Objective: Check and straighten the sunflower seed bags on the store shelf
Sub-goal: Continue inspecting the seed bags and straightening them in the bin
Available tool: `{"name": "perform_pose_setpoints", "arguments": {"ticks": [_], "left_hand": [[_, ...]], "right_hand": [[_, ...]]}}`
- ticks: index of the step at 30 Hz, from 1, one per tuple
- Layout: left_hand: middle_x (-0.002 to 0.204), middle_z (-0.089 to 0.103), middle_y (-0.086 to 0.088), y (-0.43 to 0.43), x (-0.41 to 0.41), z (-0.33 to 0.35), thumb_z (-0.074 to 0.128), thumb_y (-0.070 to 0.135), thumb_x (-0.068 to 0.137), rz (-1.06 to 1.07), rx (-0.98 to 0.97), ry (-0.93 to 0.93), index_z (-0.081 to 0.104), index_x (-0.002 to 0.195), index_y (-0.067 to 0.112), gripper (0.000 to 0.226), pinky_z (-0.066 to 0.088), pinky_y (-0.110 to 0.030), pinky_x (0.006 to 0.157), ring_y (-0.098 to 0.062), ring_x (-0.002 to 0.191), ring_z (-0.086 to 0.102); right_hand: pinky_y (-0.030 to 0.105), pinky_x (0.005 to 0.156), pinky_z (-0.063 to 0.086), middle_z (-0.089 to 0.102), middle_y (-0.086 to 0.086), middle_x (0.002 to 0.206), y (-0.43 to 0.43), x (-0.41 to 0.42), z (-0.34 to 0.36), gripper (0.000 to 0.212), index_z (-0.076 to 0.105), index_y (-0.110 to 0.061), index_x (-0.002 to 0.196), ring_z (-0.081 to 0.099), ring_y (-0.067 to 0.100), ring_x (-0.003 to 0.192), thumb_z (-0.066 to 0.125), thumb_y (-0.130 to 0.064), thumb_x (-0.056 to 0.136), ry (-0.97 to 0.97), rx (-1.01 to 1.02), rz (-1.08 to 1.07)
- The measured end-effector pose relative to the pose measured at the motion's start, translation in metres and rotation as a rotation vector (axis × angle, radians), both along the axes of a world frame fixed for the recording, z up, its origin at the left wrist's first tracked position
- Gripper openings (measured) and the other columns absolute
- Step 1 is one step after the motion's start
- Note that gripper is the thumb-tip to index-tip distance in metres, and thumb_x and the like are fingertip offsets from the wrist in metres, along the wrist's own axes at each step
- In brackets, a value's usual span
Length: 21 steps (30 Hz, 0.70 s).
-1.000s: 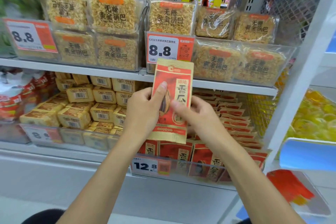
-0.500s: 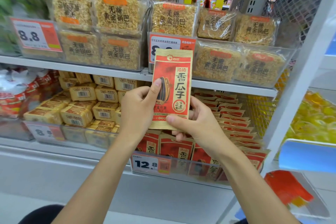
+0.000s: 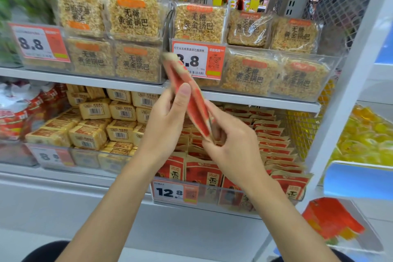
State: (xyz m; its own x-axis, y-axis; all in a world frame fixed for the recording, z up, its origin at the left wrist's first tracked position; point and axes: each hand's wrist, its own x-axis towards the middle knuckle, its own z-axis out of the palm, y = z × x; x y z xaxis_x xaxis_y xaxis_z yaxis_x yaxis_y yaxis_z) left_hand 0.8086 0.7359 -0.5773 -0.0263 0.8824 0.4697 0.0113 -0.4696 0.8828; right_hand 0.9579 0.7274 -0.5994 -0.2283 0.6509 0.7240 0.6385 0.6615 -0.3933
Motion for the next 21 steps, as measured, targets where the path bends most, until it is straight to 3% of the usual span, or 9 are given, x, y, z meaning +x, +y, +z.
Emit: {"name": "perform_pose_setpoints", "arguments": {"ticks": [2,4,6,8,14,17,21], "left_hand": [[0.114,0.072,-0.003,-0.004,0.0,0.004,0.057,0.057,0.088,-0.064,-0.096,-0.144,0.059,0.122,0.019,0.05,0.055,-0.049,0.094,-0.019,0.105,0.07],[0.116,0.072,-0.002,-0.002,-0.003,0.005,0.054,0.036,0.095,-0.04,-0.146,-0.234,0.054,0.129,0.018,0.038,0.057,-0.044,0.089,-0.017,0.102,0.071],[0.115,0.073,-0.003,-0.001,-0.005,0.002,0.047,0.027,0.102,-0.059,-0.205,-0.32,0.053,0.131,0.019,0.031,0.058,-0.044,0.086,-0.019,0.1,0.072],[0.113,0.073,-0.003,0.0,-0.005,0.0,0.045,0.025,0.103,-0.087,-0.23,-0.323,0.055,0.13,0.021,0.029,0.058,-0.044,0.087,-0.02,0.101,0.072],[0.114,0.073,-0.001,0.003,-0.007,-0.008,0.043,0.025,0.103,-0.146,-0.253,-0.309,0.056,0.131,0.025,0.031,0.055,-0.043,0.086,-0.021,0.104,0.07],[0.115,0.073,0.002,0.002,-0.006,-0.01,0.044,0.025,0.102,-0.226,-0.237,-0.173,0.055,0.129,0.034,0.03,0.057,-0.038,0.087,-0.017,0.105,0.07],[0.113,0.074,0.0,0.001,-0.002,-0.013,0.046,0.023,0.1,-0.367,-0.292,-0.069,0.058,0.127,0.035,0.031,0.059,-0.031,0.081,-0.016,0.099,0.071]], "right_hand": [[0.025,0.094,0.042,0.049,-0.012,0.116,0.002,0.004,-0.003,0.07,0.047,-0.026,0.144,0.048,0.002,0.108,0.067,-0.044,0.08,-0.049,-0.003,0.02],[0.029,0.107,0.036,0.039,-0.017,0.139,-0.001,0.003,0.002,0.067,0.047,-0.036,0.14,0.039,0.0,0.129,0.063,-0.058,0.079,0.157,-0.262,0.15],[0.036,0.101,0.049,0.052,-0.016,0.135,-0.002,0.003,0.007,0.058,0.045,-0.034,0.136,0.053,0.003,0.122,0.068,-0.05,0.084,0.392,-0.486,0.286],[0.039,0.088,0.058,0.069,-0.009,0.118,0.0,0.002,0.007,0.049,0.047,-0.03,0.134,0.067,0.007,0.106,0.068,-0.031,0.089,0.45,-0.563,0.325],[0.037,0.078,0.06,0.076,-0.006,0.097,0.002,0.006,0.005,0.048,0.05,-0.024,0.133,0.073,0.012,0.088,0.069,-0.028,0.089,0.402,-0.611,0.293],[0.018,0.068,0.054,0.076,-0.008,0.094,0.004,0.01,0.008,0.03,0.063,-0.018,0.113,0.071,0.004,0.084,0.062,-0.036,0.089,0.581,-0.554,0.275],[0.022,0.067,0.055,0.076,-0.001,0.094,0.01,0.011,0.008,0.017,0.069,-0.014,0.103,0.073,0.012,0.084,0.061,-0.026,0.094,0.726,-0.499,0.2]]}}
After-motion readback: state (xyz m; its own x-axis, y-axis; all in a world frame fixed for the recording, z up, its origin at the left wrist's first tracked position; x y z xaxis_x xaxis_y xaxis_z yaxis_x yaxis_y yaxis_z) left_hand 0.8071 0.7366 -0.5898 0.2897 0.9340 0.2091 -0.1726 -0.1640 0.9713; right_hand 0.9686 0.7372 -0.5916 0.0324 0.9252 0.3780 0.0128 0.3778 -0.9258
